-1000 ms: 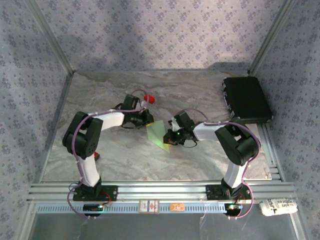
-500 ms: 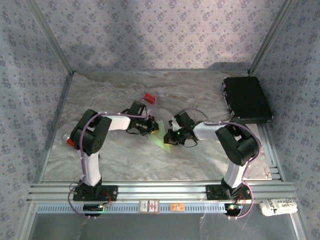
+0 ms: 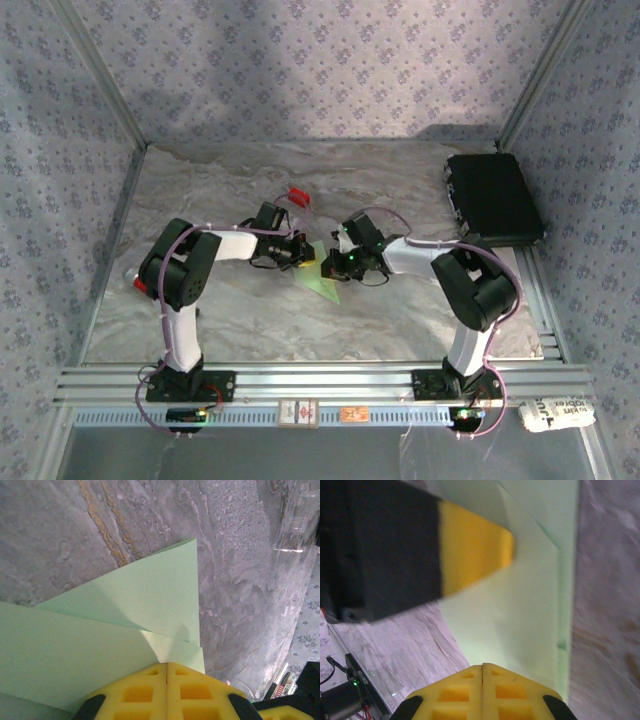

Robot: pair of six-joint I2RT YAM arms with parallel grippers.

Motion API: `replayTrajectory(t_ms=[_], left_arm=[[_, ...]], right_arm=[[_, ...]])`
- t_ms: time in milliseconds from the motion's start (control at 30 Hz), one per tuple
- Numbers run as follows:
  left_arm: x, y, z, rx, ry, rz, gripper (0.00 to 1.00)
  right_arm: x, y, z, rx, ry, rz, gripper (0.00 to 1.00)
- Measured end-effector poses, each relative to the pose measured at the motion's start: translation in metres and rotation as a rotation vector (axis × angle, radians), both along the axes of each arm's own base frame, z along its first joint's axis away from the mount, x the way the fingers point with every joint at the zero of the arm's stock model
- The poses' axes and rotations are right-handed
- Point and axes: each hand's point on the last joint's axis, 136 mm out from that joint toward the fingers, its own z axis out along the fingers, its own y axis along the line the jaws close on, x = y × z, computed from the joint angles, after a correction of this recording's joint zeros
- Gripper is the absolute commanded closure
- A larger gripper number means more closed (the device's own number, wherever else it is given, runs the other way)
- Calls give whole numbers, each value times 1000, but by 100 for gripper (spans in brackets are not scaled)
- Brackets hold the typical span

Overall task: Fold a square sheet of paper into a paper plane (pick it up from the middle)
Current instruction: Fourth fold the wing at the center of the table.

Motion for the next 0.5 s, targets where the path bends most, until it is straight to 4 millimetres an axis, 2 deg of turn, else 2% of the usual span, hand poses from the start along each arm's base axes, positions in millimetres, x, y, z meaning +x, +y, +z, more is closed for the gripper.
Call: replayTrajectory(t_ms=[100, 200, 267, 500], left_arm=[[0, 0, 0, 0, 0, 0, 97], [0, 0, 0, 0, 0, 0, 97], [0, 0, 0, 0, 1, 0, 97], [-1, 0, 0, -2, 6, -2, 98]], right_arm=[[7, 11, -2, 3, -1, 9, 100], [5, 18, -15, -16, 22, 24, 100], [-1, 18, -24, -27, 47, 32, 100], [-8, 12, -24, 6, 20, 24, 99]])
